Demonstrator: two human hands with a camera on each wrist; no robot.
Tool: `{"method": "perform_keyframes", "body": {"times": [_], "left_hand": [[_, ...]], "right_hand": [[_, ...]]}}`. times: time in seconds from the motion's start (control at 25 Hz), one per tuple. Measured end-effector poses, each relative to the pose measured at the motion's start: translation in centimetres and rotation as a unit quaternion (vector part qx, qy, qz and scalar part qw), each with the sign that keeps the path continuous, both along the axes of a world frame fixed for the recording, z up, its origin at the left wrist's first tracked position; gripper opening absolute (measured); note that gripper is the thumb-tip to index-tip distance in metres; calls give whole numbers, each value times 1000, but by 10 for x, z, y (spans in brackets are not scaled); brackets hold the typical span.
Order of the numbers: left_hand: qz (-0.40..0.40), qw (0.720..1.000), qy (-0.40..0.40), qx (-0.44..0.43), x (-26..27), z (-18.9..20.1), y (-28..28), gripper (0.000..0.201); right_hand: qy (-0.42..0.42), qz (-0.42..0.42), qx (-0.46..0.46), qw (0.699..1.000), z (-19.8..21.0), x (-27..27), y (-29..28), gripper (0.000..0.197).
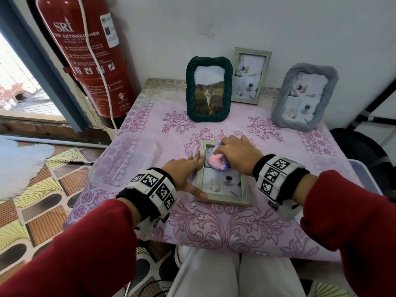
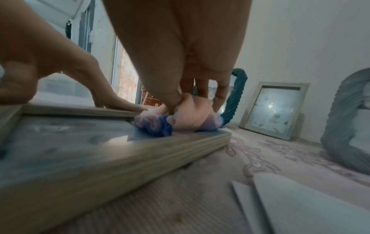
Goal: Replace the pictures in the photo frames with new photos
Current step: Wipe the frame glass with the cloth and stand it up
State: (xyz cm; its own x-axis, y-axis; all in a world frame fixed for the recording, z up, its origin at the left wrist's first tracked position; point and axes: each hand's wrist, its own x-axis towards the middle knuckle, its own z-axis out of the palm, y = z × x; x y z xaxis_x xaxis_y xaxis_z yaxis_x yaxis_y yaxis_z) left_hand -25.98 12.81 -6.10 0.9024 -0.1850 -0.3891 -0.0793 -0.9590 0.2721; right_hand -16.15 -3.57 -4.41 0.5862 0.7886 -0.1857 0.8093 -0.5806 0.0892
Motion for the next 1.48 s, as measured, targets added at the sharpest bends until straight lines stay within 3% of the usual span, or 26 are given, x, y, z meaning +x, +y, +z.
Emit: {"method": "perform_keyframes", "body": {"times": [0.08, 0.24, 0.44, 0.8, 1.08, 1.28, 1.4, 1.48], "left_hand": [[0, 1000, -3, 2, 0, 1, -1, 111], [3, 1000, -8, 5, -1, 2, -3, 112], [5, 1000, -2, -6, -2, 4, -2, 112], [0, 1000, -3, -12, -2, 1, -1, 111], [6, 1000, 0, -16, 2, -2, 0, 111], [26, 999, 10, -44, 2, -3, 3, 110], [22, 999, 16, -37, 2, -2, 2, 112], [22, 999, 20, -35, 3, -1, 1, 113]], "right_hand": [[30, -7, 12, 999, -2, -6, 0, 34], [50, 65, 25, 996, -4, -35, -11, 39], [-24, 128, 16, 991, -5, -56, -44, 27], [-91, 71, -25, 993, 5, -18, -31, 24], [2, -6, 19, 1000, 3, -1, 4, 23], [116, 4, 86, 989, 6, -7, -12, 23], [145, -7, 94, 985, 6, -16, -24, 34], [188, -59, 128, 972, 5, -23, -30, 40]]}}
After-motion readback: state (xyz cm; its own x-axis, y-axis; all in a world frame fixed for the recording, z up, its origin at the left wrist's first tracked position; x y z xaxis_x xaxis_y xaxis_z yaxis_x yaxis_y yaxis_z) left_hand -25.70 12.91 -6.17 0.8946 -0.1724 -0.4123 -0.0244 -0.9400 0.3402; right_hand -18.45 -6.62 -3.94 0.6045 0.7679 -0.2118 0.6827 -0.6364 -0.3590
